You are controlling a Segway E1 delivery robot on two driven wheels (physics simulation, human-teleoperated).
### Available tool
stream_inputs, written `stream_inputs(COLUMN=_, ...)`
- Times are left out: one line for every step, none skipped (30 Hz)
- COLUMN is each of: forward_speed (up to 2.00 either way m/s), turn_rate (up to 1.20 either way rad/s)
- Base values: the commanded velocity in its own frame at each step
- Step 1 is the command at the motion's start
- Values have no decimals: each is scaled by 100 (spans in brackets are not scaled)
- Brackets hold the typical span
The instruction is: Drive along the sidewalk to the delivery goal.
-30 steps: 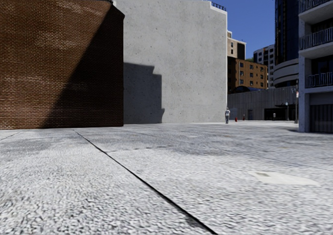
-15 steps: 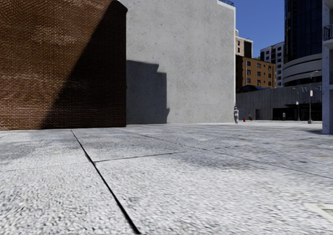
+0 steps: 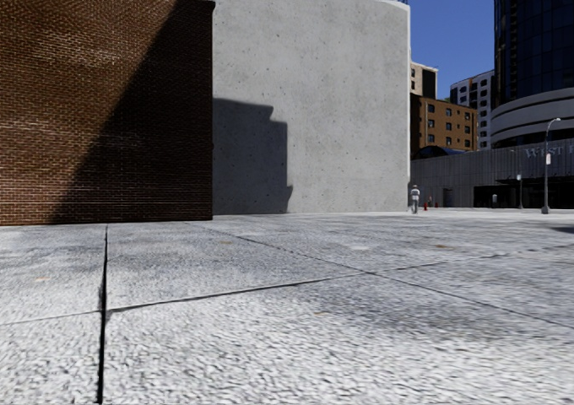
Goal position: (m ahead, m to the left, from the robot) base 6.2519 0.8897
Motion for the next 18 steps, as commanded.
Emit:
stream_inputs(forward_speed=200, turn_rate=0)
stream_inputs(forward_speed=200, turn_rate=0)
stream_inputs(forward_speed=200, turn_rate=0)
stream_inputs(forward_speed=200, turn_rate=0)
stream_inputs(forward_speed=200, turn_rate=0)
stream_inputs(forward_speed=200, turn_rate=0)
stream_inputs(forward_speed=200, turn_rate=0)
stream_inputs(forward_speed=200, turn_rate=0)
stream_inputs(forward_speed=200, turn_rate=0)
stream_inputs(forward_speed=200, turn_rate=0)
stream_inputs(forward_speed=200, turn_rate=0)
stream_inputs(forward_speed=200, turn_rate=0)
stream_inputs(forward_speed=200, turn_rate=0)
stream_inputs(forward_speed=200, turn_rate=0)
stream_inputs(forward_speed=200, turn_rate=0)
stream_inputs(forward_speed=200, turn_rate=0)
stream_inputs(forward_speed=200, turn_rate=0)
stream_inputs(forward_speed=200, turn_rate=0)
